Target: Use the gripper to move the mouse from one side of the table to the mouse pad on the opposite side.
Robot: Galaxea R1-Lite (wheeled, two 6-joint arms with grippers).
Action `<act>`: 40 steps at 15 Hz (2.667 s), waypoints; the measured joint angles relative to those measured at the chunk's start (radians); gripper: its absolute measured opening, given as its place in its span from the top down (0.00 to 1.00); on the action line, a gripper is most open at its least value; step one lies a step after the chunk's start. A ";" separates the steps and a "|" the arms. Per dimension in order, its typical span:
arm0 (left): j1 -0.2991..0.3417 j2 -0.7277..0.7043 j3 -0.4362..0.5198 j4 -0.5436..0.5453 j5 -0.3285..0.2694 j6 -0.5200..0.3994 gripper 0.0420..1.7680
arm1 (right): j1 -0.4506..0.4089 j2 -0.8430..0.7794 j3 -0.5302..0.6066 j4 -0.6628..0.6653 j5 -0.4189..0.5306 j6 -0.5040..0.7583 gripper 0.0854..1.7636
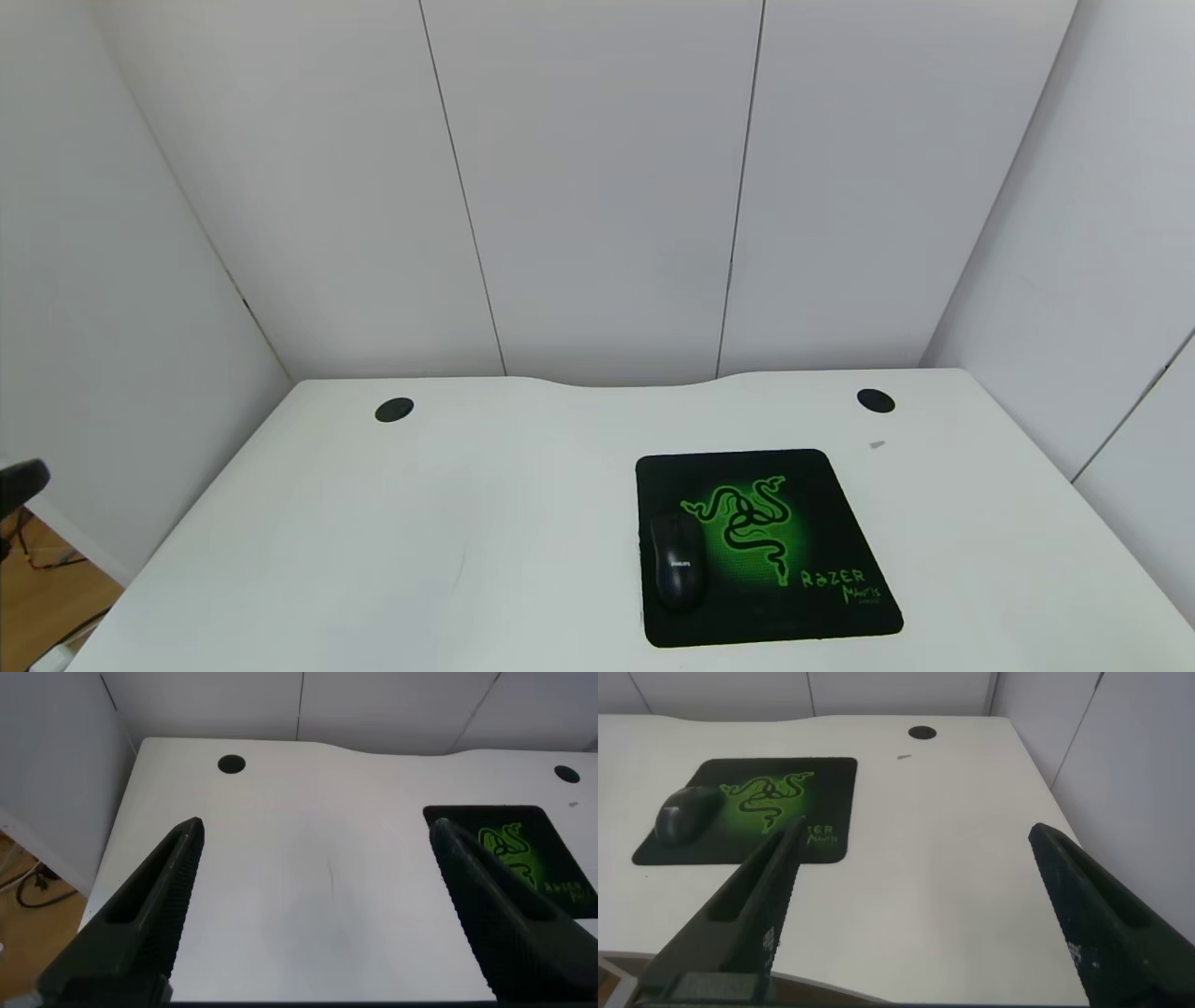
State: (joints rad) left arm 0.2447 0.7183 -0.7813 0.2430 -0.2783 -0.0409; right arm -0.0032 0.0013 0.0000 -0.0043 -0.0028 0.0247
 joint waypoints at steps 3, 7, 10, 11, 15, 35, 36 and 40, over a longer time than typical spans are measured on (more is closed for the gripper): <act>-0.022 -0.088 0.035 0.007 -0.027 -0.009 0.03 | 0.000 0.000 0.000 0.000 0.000 0.000 0.03; -0.082 -0.173 0.043 0.014 -0.026 -0.014 0.03 | 0.000 0.000 0.000 0.000 0.000 0.000 0.03; -0.139 -0.234 0.060 0.014 -0.020 -0.019 0.03 | 0.000 0.000 0.000 0.000 0.000 0.000 0.03; -0.148 -0.259 0.068 0.015 -0.020 -0.019 0.03 | 0.000 0.000 0.000 0.000 0.000 0.000 0.03; -0.200 -0.367 0.084 0.077 -0.016 -0.018 0.03 | 0.000 0.000 0.000 0.000 0.000 0.000 0.03; -0.249 -0.718 0.510 -0.348 0.154 -0.021 0.03 | 0.000 0.000 0.000 0.000 0.000 0.000 0.03; -0.249 -0.718 0.563 -0.375 0.155 -0.024 0.03 | 0.000 0.000 0.000 0.000 -0.001 0.000 0.03; -0.249 -0.718 0.702 -0.383 0.157 -0.044 0.03 | 0.000 0.000 0.000 0.000 0.000 0.000 0.03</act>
State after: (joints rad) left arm -0.0047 0.0000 -0.0791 -0.1400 -0.1209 -0.0853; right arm -0.0032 0.0013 0.0000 -0.0038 -0.0028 0.0243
